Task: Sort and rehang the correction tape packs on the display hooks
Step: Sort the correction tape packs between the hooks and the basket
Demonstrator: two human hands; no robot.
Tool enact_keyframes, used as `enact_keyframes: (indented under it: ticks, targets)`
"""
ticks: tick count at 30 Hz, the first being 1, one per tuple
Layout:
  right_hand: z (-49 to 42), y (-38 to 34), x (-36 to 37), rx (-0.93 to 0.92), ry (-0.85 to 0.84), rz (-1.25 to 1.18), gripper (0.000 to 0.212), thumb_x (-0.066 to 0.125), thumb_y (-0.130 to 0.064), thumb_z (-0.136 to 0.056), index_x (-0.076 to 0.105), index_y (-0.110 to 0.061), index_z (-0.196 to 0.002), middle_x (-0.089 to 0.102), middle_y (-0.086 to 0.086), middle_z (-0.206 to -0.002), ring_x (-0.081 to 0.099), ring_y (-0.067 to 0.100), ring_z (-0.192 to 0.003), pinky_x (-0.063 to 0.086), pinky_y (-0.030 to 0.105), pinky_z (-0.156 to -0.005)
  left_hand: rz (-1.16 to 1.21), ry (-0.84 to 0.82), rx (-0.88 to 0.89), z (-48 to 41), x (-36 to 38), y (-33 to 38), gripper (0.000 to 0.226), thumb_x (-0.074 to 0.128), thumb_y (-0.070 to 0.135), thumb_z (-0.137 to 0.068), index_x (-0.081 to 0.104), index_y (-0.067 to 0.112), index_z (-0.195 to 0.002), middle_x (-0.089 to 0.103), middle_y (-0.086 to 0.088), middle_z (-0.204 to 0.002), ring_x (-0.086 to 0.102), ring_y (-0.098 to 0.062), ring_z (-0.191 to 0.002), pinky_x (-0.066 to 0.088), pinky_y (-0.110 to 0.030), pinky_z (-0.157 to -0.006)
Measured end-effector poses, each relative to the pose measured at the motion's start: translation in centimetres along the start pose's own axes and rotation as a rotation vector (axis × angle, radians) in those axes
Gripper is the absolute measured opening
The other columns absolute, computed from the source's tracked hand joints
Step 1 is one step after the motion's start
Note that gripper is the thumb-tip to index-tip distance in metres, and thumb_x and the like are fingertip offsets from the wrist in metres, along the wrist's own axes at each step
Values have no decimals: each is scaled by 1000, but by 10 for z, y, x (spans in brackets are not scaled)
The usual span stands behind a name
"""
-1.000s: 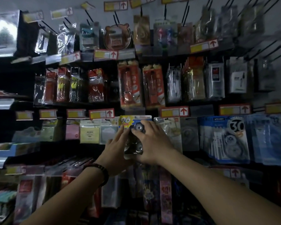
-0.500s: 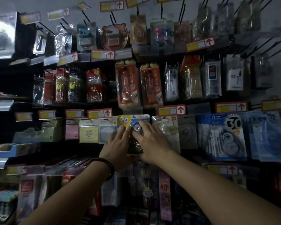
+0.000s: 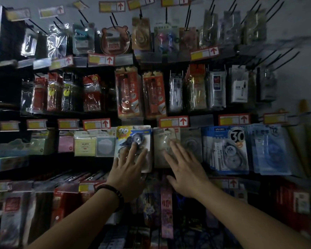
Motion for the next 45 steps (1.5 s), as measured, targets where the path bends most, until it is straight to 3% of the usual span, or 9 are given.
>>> enact_keyframes:
  ticks: [9,14,19,24,30,32,37,39,45]
  targets:
    - [-30,16,19,91,-161,52,71,48,-48,-103,28,-16,-162,-8,13,-175,0,39,-159,17,60,-125,-80,-23,-5,6,14,0,106,56,63,-98,-21,36,-165,-46,-9,-166,-25,-41,-161,13,-61,-132]
    - [-40,20,33,53,-194,52,66,50,-47,-103,30,-22,-161,-17,9,-174,-3,39,-159,21,61,-123,-124,-46,-6,12,18,-5,109,53,58,-99,-35,35,-159,-49,-10,-162,-26,-41,-160,12,-59,-132]
    - [-44,20,31,36,-171,-14,63,49,-45,-104,31,-23,-160,-11,7,-175,3,37,-158,23,59,-123,-139,-31,-11,16,17,-1,108,50,60,-100,-40,33,-153,-46,-11,-166,-25,-38,-162,11,-58,-132]
    - [-17,28,0,-43,-87,-31,65,49,-42,-104,27,-22,-162,4,10,-174,11,32,-156,28,53,-122,-160,-30,15,23,15,13,105,50,57,-100,-31,32,-162,-43,-14,-167,-28,-39,-160,9,-59,-132]
    - [57,78,-55,18,111,114,61,60,-39,-93,53,-12,-147,44,22,-153,38,41,-144,43,58,-112,-149,6,96,20,14,60,110,56,56,-96,-29,34,-163,-46,-14,-162,-25,-40,-161,3,-61,-132]
    - [81,106,-62,112,138,123,65,57,-42,-94,49,-13,-151,40,21,-156,35,42,-147,43,59,-111,-132,21,112,14,12,78,108,57,55,-94,-20,34,-167,-39,-14,-169,-19,-40,-163,5,-62,-131]
    - [112,168,-36,275,0,20,82,41,-61,-102,4,-29,-168,-13,1,-175,-3,31,-162,29,54,-124,-73,51,166,0,5,124,104,64,57,-84,9,34,-170,-7,-17,-178,3,-42,-164,19,-64,-128]
    - [112,178,-22,281,-66,-18,83,38,-64,-103,-5,-32,-168,-27,-4,-173,-11,27,-162,24,53,-127,-70,37,170,-4,11,137,101,58,60,-87,4,37,-169,-13,-14,-178,-3,-40,-165,14,-62,-129]
    - [98,190,-4,304,-150,-27,80,29,-69,-103,-1,-33,-167,-20,-2,-175,-7,24,-162,22,56,-127,-68,-5,180,-11,26,150,97,53,60,-93,-4,37,-168,-26,-11,-175,-16,-39,-163,7,-62,-131]
Point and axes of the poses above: each hand's wrist, its own z-axis away from the middle knuckle, its own x-axis out of the palm, y = z × x, the point moved 10 cm from there along -z, towards the middle knuckle
